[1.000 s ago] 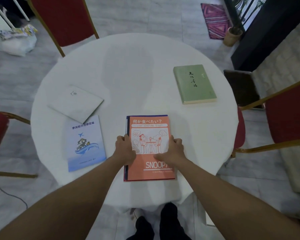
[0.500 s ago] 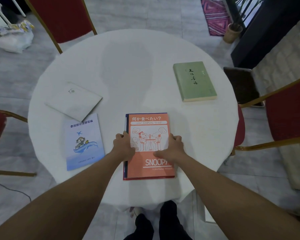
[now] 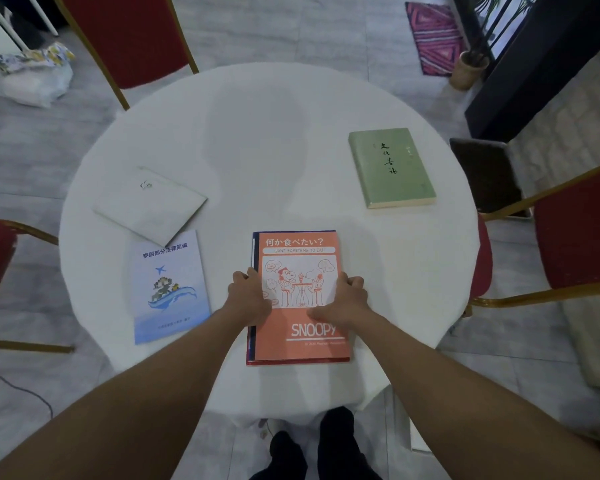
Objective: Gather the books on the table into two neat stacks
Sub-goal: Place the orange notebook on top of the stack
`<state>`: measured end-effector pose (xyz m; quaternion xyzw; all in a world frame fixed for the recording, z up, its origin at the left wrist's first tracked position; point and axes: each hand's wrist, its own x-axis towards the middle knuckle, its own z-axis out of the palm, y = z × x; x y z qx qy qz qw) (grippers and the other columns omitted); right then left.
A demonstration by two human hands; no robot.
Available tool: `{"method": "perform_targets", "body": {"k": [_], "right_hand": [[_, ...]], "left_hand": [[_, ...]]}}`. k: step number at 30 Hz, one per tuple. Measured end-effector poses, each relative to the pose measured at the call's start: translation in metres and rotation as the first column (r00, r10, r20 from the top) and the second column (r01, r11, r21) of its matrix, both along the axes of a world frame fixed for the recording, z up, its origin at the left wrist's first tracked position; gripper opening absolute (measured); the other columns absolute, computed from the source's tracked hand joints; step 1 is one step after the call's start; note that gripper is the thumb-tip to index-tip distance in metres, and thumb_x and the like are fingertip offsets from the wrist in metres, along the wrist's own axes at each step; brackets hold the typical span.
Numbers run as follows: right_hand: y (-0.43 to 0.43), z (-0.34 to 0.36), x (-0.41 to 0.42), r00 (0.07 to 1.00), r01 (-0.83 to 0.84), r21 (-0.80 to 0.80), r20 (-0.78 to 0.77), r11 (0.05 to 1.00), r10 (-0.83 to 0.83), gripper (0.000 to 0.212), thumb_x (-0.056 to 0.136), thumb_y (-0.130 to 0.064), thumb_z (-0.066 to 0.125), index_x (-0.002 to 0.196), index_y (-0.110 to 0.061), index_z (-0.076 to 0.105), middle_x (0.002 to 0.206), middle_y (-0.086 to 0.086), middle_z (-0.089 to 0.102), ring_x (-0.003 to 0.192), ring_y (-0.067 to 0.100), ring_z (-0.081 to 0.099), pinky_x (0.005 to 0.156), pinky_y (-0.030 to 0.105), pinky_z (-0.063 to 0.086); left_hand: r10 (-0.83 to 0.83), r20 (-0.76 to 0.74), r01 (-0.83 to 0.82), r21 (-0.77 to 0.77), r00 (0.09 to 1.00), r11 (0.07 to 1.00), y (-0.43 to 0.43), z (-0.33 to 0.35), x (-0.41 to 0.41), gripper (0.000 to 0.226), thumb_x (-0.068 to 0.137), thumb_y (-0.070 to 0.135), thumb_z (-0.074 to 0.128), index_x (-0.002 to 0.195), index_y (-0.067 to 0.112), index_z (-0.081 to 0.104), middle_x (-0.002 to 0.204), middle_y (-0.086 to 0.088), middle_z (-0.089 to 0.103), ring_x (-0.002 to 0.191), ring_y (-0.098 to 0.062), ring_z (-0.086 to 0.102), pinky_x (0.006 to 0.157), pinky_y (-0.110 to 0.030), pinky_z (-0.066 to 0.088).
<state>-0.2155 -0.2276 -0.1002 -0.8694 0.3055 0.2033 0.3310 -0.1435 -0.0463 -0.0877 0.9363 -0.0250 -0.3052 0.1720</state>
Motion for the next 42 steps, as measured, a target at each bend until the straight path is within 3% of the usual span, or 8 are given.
{"method": "perform_targets", "body": {"k": [5, 12, 17, 23, 26, 32, 36, 42], "right_hand": [[0.0, 0.004, 0.002, 0.999, -0.013, 0.003, -0.043, 1.0, 0.014, 0.098, 0.064, -0.045, 0.087, 0.138, -0.019, 0.028, 0.125, 0.002, 0.031, 0.119, 0.019, 0.037, 0.082, 0.028, 0.039], [-0.007, 0.007, 0.005, 0.992, -0.087, 0.019, -0.088, 0.996, 0.088, 0.099, 0.065, -0.046, 0.086, 0.139, -0.016, 0.027, 0.116, 0.001, 0.026, 0.122, 0.021, 0.039, 0.095, 0.033, 0.046], [-0.02, 0.016, 0.013, 0.987, -0.118, 0.05, -0.101, 0.992, 0.123, 0.084, 0.072, -0.047, 0.082, 0.136, -0.018, 0.034, 0.13, 0.007, 0.037, 0.126, 0.024, 0.043, 0.1, 0.038, 0.047], [-0.041, 0.041, 0.037, 0.984, -0.174, 0.01, -0.021, 0.985, 0.175, 0.069, 0.078, -0.052, 0.075, 0.129, -0.019, 0.042, 0.129, 0.009, 0.043, 0.124, 0.028, 0.048, 0.099, 0.041, 0.046], [-0.05, 0.053, 0.053, 0.974, -0.22, -0.014, 0.045, 0.976, 0.22, 0.066, 0.08, -0.054, 0.07, 0.13, -0.021, 0.044, 0.129, 0.01, 0.045, 0.126, 0.031, 0.048, 0.102, 0.042, 0.043], [-0.05, 0.069, 0.086, 0.929, -0.356, -0.125, 0.061, 0.926, 0.365, 0.098, 0.085, -0.068, 0.055, 0.158, -0.016, 0.016, 0.164, 0.009, 0.02, 0.149, 0.029, 0.024, 0.117, 0.044, 0.028], [-0.035, 0.073, 0.109, 0.897, -0.426, -0.104, 0.081, 0.899, 0.435, 0.099, 0.086, -0.072, 0.049, 0.16, -0.017, 0.012, 0.168, 0.003, 0.009, 0.155, 0.023, 0.009, 0.123, 0.044, 0.017], [0.008, 0.07, 0.149, 0.868, -0.478, -0.099, 0.095, 0.873, 0.487, 0.095, 0.089, -0.069, 0.047, 0.16, -0.017, 0.011, 0.168, 0.003, 0.009, 0.155, 0.023, 0.008, 0.124, 0.044, 0.017]], "left_hand": [[-0.024, -0.013, 0.024, 0.008, 1.0, 1.0, 0.0, 0.002, 0.001, 0.068, 0.087, 0.019, 0.067, 0.143, 0.01, 0.028, 0.14, -0.015, 0.036, 0.125, -0.031, 0.048, 0.091, -0.035, 0.052], [-0.052, -0.028, 0.053, 0.02, 0.998, 0.998, -0.001, 0.005, 0.003, 0.071, 0.089, 0.017, 0.065, 0.145, 0.007, 0.023, 0.142, -0.015, 0.035, 0.128, -0.031, 0.045, 0.093, -0.035, 0.051], [-0.116, 0.044, 0.115, 0.006, 0.992, 0.993, -0.005, 0.019, 0.009, 0.085, 0.086, 0.019, 0.069, 0.151, 0.01, 0.014, 0.15, -0.011, 0.027, 0.137, -0.029, 0.034, 0.1, -0.036, 0.047], [-0.098, 0.131, 0.102, -0.03, 0.987, 0.994, -0.013, 0.048, 0.031, 0.052, 0.091, 0.026, 0.056, 0.138, 0.01, 0.038, 0.14, -0.012, 0.043, 0.131, -0.028, 0.039, 0.105, -0.041, 0.043], [-0.027, 0.16, 0.036, -0.053, 0.987, 0.998, -0.015, 0.06, 0.038, 0.047, 0.092, 0.029, 0.054, 0.134, 0.009, 0.042, 0.136, -0.015, 0.046, 0.126, -0.032, 0.045, 0.104, -0.045, 0.043], [0.082, 0.209, -0.075, -0.041, 0.975, 0.996, -0.006, 0.073, 0.044, 0.067, 0.096, 0.04, 0.046, 0.15, 0.006, 0.024, 0.155, -0.016, 0.029, 0.142, -0.033, 0.03, 0.113, -0.046, 0.032], [0.15, 0.232, -0.145, -0.036, 0.961, 0.989, 0.012, 0.078, 0.053, 0.069, 0.097, 0.042, 0.044, 0.153, 0.008, 0.021, 0.16, -0.013, 0.022, 0.148, -0.029, 0.021, 0.119, -0.043, 0.025], [0.238, 0.217, -0.233, -0.05, 0.947, 0.971, 0.057, 0.074, 0.079, 0.066, 0.097, 0.039, 0.046, 0.15, 0.005, 0.027, 0.155, -0.017, 0.027, 0.144, -0.033, 0.027, 0.117, -0.043, 0.028]]}}
